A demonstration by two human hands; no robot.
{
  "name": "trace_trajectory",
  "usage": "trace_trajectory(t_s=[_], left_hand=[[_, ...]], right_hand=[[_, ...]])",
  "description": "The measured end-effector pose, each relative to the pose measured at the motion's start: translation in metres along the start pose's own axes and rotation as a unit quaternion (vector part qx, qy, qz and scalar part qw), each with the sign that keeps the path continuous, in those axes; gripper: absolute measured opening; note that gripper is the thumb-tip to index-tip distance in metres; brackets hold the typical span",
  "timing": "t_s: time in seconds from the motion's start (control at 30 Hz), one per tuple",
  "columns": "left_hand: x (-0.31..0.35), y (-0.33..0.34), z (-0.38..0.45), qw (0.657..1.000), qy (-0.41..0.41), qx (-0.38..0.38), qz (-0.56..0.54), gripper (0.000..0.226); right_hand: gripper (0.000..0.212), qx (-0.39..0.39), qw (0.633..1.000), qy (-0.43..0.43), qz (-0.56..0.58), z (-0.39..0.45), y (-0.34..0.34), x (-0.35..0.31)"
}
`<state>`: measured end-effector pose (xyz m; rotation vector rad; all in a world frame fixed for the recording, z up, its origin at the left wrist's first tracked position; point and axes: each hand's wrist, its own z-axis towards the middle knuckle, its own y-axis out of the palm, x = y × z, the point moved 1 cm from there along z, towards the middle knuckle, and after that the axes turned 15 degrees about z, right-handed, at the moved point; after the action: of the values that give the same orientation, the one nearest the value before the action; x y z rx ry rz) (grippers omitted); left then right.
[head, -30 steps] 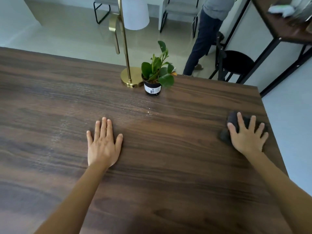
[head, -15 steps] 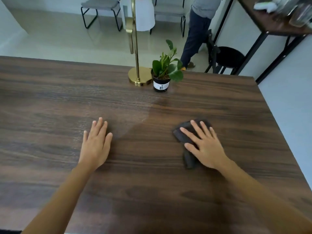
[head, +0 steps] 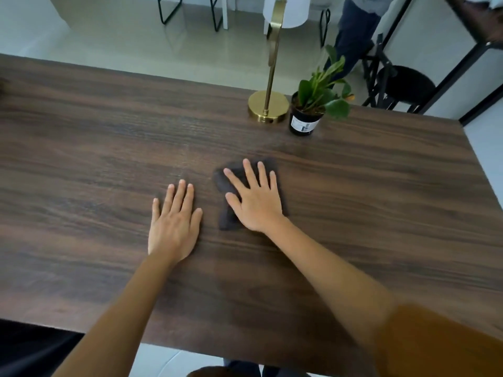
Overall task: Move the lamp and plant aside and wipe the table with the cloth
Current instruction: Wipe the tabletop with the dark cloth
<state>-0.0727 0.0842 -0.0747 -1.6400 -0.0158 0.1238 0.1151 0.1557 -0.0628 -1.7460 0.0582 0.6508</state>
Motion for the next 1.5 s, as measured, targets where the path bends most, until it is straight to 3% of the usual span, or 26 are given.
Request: trace_trajectory(t_s=[0.07,0.1,0.17,0.23,0.3,0.37,0.6,0.67,0.73,0.83,0.9,1.0,1.07,1.13,1.23,1.33,1.4,1.5], left_hand=[[-0.006,-0.002,0.0,1.0,0.018,0.001,-0.007,0.059],[-0.011,-0.003,-0.001,1.0,0.03,0.006,-0.002,0.062],[-0.018,-0.004,-0.004,0.998,0.051,0.019,0.016,0.067],[-0.019,-0.005,-0.006,0.998,0.059,0.028,0.02,0.066],[-0.017,-0.005,-0.006,0.998,0.056,0.031,0.015,0.065],[-0.015,-0.004,-0.007,0.998,0.054,0.028,0.008,0.066],[-0.016,-0.001,-0.006,0.998,0.054,0.023,0.012,0.064],[-0.017,0.001,-0.005,0.998,0.059,0.024,0.009,0.064],[-0.018,0.002,-0.006,0.998,0.061,0.022,0.012,0.064],[-0.019,0.003,-0.005,0.998,0.055,0.026,0.015,0.065],[-0.02,0.004,-0.005,0.998,0.054,0.029,0.015,0.065],[-0.018,0.004,-0.005,0.998,0.054,0.033,0.013,0.065],[-0.018,0.003,-0.004,0.998,0.052,0.033,0.011,0.065],[-0.018,0.003,-0.006,0.998,0.051,0.031,0.012,0.065],[-0.018,0.002,-0.006,0.998,0.056,0.025,0.013,0.062],[-0.018,-0.001,-0.006,0.998,0.056,0.021,0.012,0.06],[-0.018,-0.002,-0.007,0.998,0.056,0.021,0.012,0.059],[-0.017,-0.002,-0.008,0.998,0.057,0.019,0.003,0.059]], right_hand=[[0.057,-0.006,0.999,-0.049,-0.005,-0.049,-0.004,0.034],[0.056,0.01,0.999,-0.031,-0.006,-0.074,-0.012,0.061],[0.059,0.068,0.994,0.085,-0.012,-0.107,-0.036,0.116],[0.064,0.115,0.96,0.254,0.002,-0.097,-0.06,0.149],[0.071,0.142,0.91,0.387,0.036,-0.051,-0.07,0.146],[0.075,0.138,0.89,0.433,0.047,0.006,-0.065,0.12],[0.077,0.093,0.94,0.323,0.056,0.128,-0.014,-0.018],[0.07,0.055,0.972,0.226,0.03,0.125,-0.012,-0.021],[0.062,-0.01,0.997,0.069,0.013,0.094,-0.019,-0.005],[0.057,-0.062,0.995,-0.079,0.01,0.006,-0.027,0.045],[0.058,-0.023,0.999,-0.049,-0.004,-0.05,-0.04,0.095],[0.068,0.076,0.979,0.186,-0.021,-0.071,-0.067,0.152],[0.074,0.113,0.937,0.331,0.006,-0.037,-0.071,0.144],[0.074,0.118,0.926,0.357,0.027,0.011,-0.061,0.109],[0.064,0.051,0.981,0.186,0.019,0.051,-0.029,0.037],[0.059,0.026,0.999,0.028,-0.002,0.002,0.009,-0.014],[0.057,0.033,0.998,-0.044,-0.003,-0.069,0.025,-0.018],[0.055,-0.003,0.994,-0.11,-0.013,-0.164,0.026,0.026]])
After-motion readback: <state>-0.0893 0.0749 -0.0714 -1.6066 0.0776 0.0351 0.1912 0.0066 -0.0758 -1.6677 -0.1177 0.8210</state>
